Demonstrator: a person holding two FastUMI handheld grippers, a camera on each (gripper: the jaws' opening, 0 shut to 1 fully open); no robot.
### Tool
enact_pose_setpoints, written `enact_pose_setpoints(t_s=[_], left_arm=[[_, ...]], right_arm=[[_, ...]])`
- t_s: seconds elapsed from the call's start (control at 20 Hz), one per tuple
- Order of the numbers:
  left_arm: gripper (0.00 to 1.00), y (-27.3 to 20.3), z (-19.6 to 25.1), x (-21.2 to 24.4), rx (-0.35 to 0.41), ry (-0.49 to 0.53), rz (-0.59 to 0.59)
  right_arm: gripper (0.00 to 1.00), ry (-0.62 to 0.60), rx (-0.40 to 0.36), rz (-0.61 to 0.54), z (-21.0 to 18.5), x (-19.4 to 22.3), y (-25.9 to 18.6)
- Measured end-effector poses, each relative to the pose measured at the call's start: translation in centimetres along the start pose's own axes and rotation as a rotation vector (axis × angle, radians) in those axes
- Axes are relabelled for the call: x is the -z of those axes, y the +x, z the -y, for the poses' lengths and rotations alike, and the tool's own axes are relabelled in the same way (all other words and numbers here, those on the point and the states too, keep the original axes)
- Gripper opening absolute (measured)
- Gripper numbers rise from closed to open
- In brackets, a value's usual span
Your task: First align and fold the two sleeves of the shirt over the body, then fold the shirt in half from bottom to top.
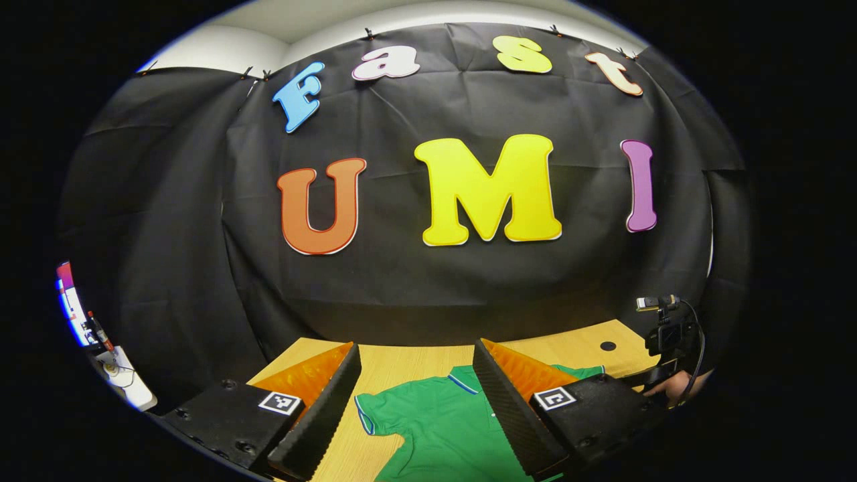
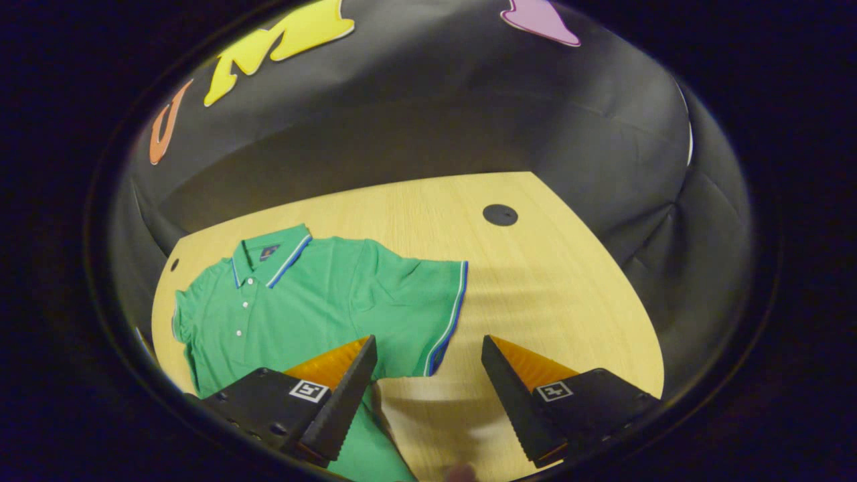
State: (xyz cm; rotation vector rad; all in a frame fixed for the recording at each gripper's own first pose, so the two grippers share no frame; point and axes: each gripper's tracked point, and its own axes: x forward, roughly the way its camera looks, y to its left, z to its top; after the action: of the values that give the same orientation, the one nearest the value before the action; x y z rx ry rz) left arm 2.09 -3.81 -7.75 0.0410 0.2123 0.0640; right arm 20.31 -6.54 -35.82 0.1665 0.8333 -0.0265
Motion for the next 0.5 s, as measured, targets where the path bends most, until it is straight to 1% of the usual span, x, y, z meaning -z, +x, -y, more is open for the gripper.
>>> enact_pose_setpoints(t_s=[0.05,0.25,0.3,0.35,0.4,0.45,0.5], left_arm=[[1.00,0.1,-0.1,0.1,-0.010,-0.001,-0.005],[1.00,0.2,-0.8,0.7,-0.033,0.007,-0.016],[1.00,0.2,-0.8,0.8,-0.034,0.007,-0.019],[1.00,0.2,-1.0,0.8,-0.035,0.008,-0.020],[1.00,0.2,-1.0,0.7,-0.034,0.009,-0.020],[1.00,0.3,-0.9,0.7,-0.033,0.011,-0.020],[1.00,0.4,-0.8,0.8,-0.031,0.011,-0.021]], right_arm=[[0.96,0.003,0.001,-0.017,-0.1,0.4,0.6],[0.94,0.036,-0.007,-0.054,-0.2,1.0,1.8],[0.88,0.045,-0.006,-0.065,-0.2,1.2,2.1],[0.84,0.043,0.005,-0.080,0.2,1.7,2.4],[0.74,0.039,0.007,-0.097,0.4,2.1,2.3],[0.72,0.031,0.009,-0.075,0.4,1.7,2.6],[0.64,0.012,0.021,-0.093,0.7,1.9,2.6]])
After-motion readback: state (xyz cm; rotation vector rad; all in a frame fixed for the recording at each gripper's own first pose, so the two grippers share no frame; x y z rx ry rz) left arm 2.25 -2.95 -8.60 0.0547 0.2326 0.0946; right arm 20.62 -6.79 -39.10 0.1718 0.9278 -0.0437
